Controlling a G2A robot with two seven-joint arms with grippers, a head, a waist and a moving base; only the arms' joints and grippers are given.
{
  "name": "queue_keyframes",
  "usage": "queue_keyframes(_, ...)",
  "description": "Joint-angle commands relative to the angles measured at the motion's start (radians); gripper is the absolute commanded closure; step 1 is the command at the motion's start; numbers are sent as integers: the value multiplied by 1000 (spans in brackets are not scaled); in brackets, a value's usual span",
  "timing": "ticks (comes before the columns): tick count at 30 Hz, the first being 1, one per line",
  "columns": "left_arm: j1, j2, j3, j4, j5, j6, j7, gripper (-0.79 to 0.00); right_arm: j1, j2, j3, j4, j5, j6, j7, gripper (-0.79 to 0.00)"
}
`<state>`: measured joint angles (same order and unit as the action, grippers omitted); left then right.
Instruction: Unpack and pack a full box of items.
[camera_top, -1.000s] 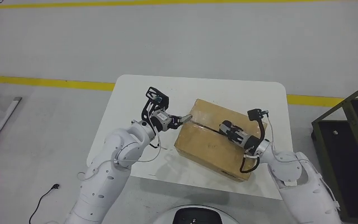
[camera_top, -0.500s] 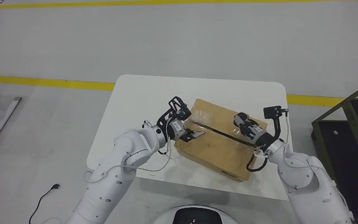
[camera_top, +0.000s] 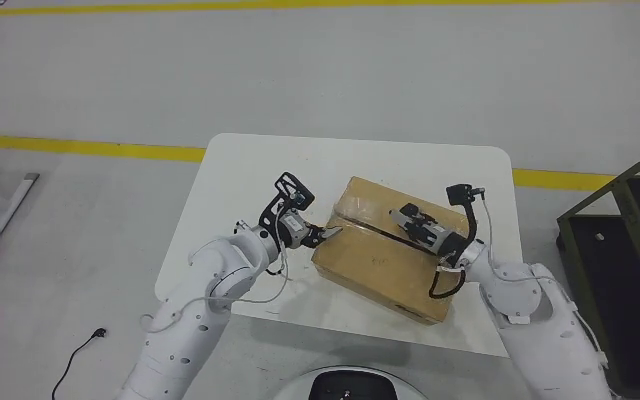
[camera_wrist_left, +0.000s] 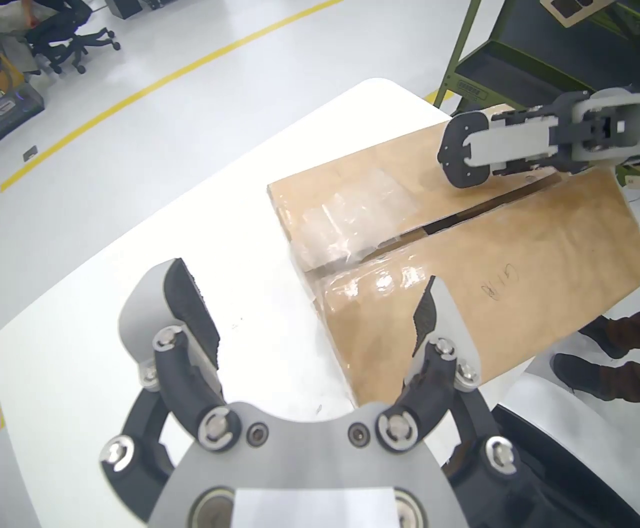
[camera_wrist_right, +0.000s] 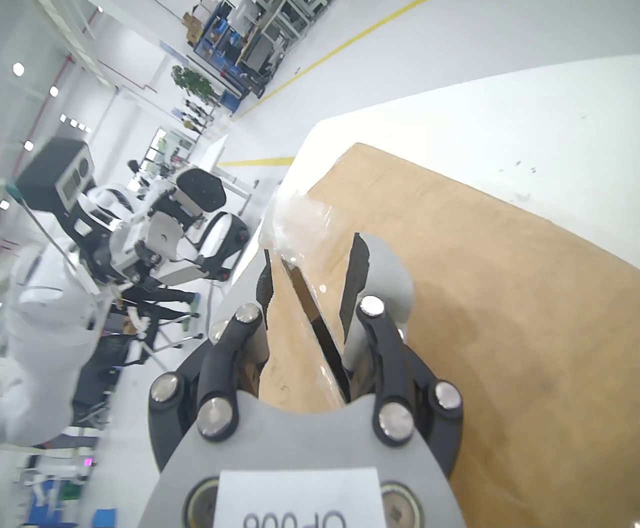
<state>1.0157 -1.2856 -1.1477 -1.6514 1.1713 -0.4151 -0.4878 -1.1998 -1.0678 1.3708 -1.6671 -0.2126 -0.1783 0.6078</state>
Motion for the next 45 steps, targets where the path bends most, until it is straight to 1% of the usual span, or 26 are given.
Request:
queue_keyframes(1, 11, 2, -10, -8, -4, 6, 2, -785, 33, -2, -5, 31, 64, 32, 49, -345)
queue_keyframes(3, 11, 2, -10, -8, -4, 6, 2, -785, 59, -4, -16, 50, 117, 55, 98, -348)
queue_keyframes(6, 11, 2, -10, -8, -4, 6, 2, -785, 102, -7, -36, 84, 157, 80, 165, -372)
queue_keyframes(10, 11, 2, -10, -8, -4, 6, 2, -785, 155, -12, -67, 129, 194, 104, 212, -385)
queue_keyframes(12, 11, 2, -10, -8, -4, 6, 2, -785, 180, -14, -89, 150, 180, 122, 240, -385)
queue_keyframes(22, 11, 2, -10, -8, -4, 6, 2, -785, 271, -30, -159, 232, 210, 148, 258, -388)
queue_keyframes(24, 11, 2, -10, -8, -4, 6, 2, -785, 285, -35, -169, 244, 237, 139, 253, -406)
queue_keyframes(25, 11, 2, -10, -8, -4, 6, 2, -785, 291, -38, -174, 250, 257, 129, 247, -431)
queue_keyframes(27, 11, 2, -10, -8, -4, 6, 2, -785, 303, -45, -186, 263, 302, 95, 233, -422)
queue_keyframes(29, 11, 2, -10, -8, -4, 6, 2, -785, 320, -50, -201, 279, 305, 89, 224, -419)
queue_keyframes(31, 11, 2, -10, -8, -4, 6, 2, -785, 329, -55, -209, 290, 324, 79, 212, -400)
queue_keyframes(32, 11, 2, -10, -8, -4, 6, 2, -785, 332, -55, -209, 294, 321, 78, 209, -406)
queue_keyframes(33, 11, 2, -10, -8, -4, 6, 2, -785, 332, -55, -207, 299, 322, 79, 209, -431)
queue_keyframes(35, 11, 2, -10, -8, -4, 6, 2, -785, 330, -53, -200, 307, 321, 87, 213, -409)
queue_keyframes(39, 11, 2, -10, -8, -4, 6, 2, -785, 313, -44, -172, 299, 301, 110, 228, -409)
queue_keyframes(45, 11, 2, -10, -8, -4, 6, 2, -785, 259, -23, -95, 274, 303, 148, 266, -456)
